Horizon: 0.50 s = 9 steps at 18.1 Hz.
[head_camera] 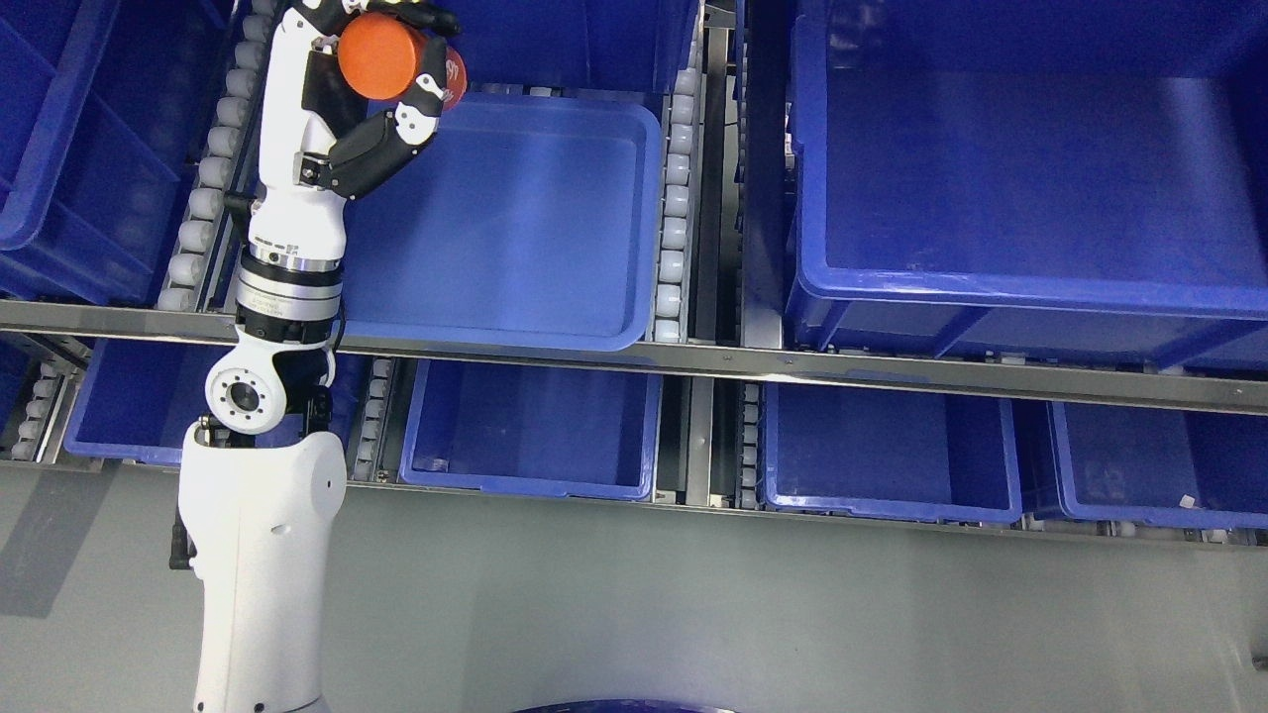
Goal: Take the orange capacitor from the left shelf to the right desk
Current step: 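Hold the capacitor raised in the left hand, then turn toward the steel table carrying the capacitor in the left hand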
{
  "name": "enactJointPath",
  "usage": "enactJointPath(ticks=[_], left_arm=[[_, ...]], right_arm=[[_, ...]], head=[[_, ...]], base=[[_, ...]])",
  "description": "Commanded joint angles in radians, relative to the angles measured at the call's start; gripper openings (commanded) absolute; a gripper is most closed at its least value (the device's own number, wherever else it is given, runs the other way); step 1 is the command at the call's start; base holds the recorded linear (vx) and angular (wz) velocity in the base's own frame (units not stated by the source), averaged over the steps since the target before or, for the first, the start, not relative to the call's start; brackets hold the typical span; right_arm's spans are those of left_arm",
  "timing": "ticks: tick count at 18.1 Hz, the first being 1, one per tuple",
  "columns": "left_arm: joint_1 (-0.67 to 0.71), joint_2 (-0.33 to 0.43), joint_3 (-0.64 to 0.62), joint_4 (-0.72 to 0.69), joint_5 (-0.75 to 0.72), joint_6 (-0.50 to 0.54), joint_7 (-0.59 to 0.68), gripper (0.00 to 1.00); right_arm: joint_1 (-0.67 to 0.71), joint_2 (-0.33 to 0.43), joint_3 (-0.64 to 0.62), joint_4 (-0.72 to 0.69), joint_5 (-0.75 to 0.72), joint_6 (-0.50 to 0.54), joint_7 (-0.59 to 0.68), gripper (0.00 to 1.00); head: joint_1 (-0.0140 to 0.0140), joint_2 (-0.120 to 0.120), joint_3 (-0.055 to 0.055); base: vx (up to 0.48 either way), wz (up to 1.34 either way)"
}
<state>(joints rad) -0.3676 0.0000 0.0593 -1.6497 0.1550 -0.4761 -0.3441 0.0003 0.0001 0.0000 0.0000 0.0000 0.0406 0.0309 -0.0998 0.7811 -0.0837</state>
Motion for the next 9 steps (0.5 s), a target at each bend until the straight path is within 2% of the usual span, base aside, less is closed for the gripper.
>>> enactJointPath(ticks=[1,9], left_arm=[[-0.004,0.017,0.001,-0.001,0.0,0.002,0.0,0.01],[-0.019,0.017,-0.001,-0.002,0.0,-0.009,-0.001,0.01]], right_arm=[[0.033,-0.018,-0.012,-0.023,0.0,-0.001,0.0,1.0],[0.033,-0.018,-0.011,-0.023,0.0,-0.001,0.0,1.0]], head=[[0.0,0.0,0.0],[0.0,0.0,0.0]], base=[[0.0,0.0],[-0.05,-0.07]])
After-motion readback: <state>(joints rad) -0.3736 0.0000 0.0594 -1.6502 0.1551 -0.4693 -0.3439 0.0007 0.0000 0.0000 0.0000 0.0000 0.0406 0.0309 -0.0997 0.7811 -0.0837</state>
